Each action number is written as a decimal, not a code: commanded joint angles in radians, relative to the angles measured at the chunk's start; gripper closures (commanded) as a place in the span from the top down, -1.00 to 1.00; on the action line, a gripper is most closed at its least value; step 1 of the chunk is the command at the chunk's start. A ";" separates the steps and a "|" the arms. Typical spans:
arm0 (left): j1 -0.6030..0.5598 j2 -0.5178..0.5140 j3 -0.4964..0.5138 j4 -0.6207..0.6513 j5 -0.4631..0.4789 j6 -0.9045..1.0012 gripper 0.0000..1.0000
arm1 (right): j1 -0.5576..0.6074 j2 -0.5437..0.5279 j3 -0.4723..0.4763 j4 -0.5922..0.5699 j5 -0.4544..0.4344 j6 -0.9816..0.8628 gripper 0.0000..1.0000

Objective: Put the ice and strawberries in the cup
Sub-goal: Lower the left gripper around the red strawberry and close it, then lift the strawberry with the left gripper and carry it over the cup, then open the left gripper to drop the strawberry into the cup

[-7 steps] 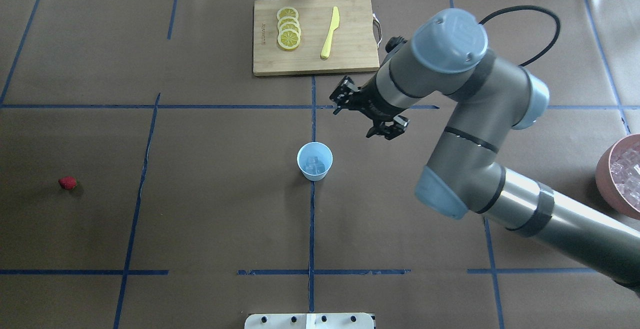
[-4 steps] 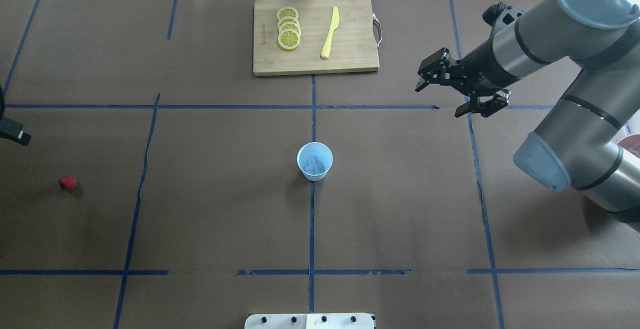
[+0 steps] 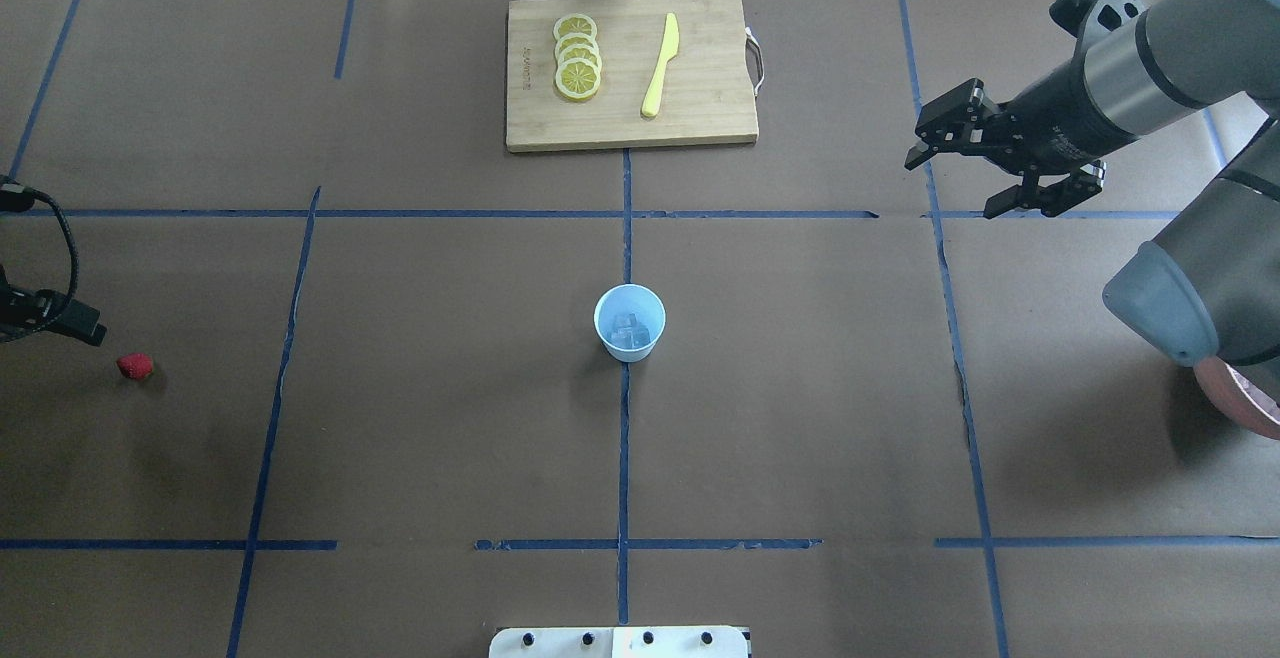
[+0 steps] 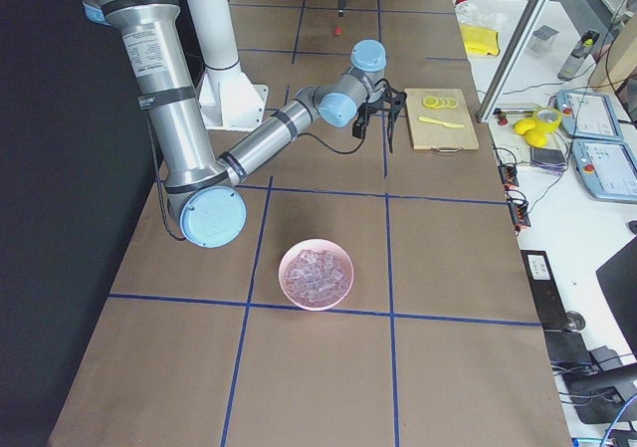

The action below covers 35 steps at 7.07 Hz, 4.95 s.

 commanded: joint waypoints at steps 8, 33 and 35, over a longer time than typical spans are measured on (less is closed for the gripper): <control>0.123 -0.051 0.122 -0.117 0.003 -0.079 0.83 | -0.003 -0.003 0.001 0.000 -0.003 -0.011 0.98; 0.431 -0.783 0.181 -0.126 0.268 -0.860 -0.96 | 0.120 -0.224 0.088 0.003 0.000 -0.292 0.98; 0.445 -0.789 0.183 -0.126 0.270 -0.859 -0.88 | 0.120 -0.224 0.088 0.003 0.000 -0.292 0.98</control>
